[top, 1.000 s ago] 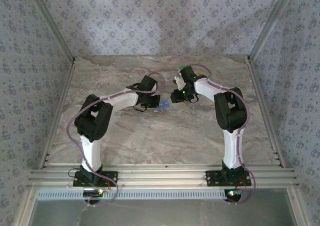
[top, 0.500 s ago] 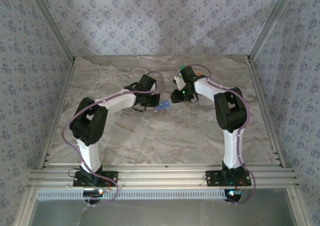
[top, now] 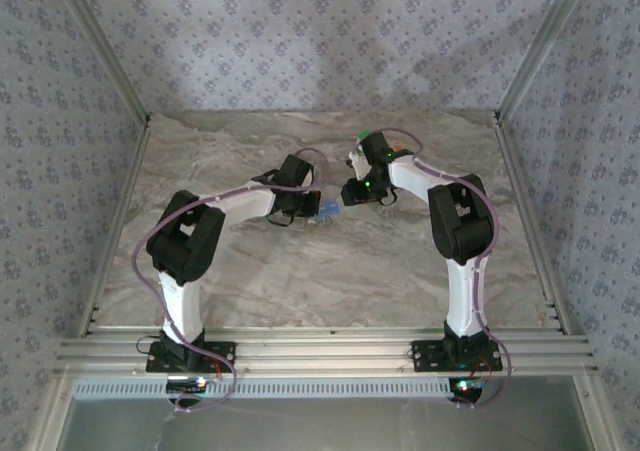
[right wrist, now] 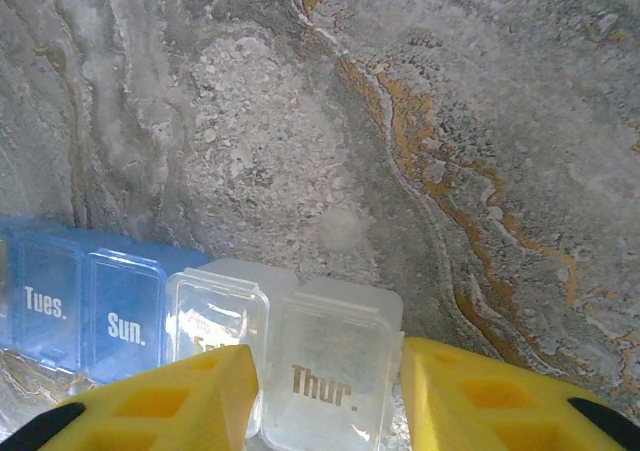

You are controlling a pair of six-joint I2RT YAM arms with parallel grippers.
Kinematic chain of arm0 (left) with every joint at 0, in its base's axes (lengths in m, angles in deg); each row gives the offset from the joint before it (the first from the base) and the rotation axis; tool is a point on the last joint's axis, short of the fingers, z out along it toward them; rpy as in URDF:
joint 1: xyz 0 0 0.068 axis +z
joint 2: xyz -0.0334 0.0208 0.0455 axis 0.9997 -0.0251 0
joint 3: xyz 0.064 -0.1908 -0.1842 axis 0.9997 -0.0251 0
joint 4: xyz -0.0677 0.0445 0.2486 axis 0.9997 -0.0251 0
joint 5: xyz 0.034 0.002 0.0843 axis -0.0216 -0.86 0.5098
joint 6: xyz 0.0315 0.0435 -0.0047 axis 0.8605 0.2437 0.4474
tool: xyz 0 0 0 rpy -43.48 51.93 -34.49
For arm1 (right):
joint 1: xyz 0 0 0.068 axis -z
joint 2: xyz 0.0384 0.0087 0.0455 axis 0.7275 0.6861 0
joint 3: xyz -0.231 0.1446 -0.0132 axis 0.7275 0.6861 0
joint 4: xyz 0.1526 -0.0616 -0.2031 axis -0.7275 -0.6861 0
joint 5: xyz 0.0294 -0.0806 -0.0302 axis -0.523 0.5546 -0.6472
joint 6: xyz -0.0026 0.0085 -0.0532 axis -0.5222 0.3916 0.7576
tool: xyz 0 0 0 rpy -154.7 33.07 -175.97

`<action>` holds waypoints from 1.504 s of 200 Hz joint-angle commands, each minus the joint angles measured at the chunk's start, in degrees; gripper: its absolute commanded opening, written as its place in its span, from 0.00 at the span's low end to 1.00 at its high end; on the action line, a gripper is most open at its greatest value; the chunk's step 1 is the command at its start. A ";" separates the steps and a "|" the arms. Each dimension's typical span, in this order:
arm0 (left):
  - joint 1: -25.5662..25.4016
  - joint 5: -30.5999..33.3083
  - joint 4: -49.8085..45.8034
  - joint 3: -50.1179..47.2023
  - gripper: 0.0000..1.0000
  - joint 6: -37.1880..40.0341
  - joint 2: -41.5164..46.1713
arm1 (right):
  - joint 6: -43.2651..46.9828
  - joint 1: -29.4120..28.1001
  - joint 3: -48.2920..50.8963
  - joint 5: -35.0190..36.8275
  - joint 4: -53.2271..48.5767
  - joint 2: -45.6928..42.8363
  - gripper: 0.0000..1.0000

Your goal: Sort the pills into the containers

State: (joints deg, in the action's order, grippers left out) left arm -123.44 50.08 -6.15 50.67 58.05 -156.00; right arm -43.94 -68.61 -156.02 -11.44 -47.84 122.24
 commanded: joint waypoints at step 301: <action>0.77 -8.47 -16.39 15.31 0.71 54.13 -7.44 | 0.04 1.66 2.46 -5.95 -1.05 4.47 0.40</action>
State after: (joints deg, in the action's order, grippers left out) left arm -122.69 43.20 -20.32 63.91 111.21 -161.18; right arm -43.96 -66.69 -155.43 -18.83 -45.70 123.24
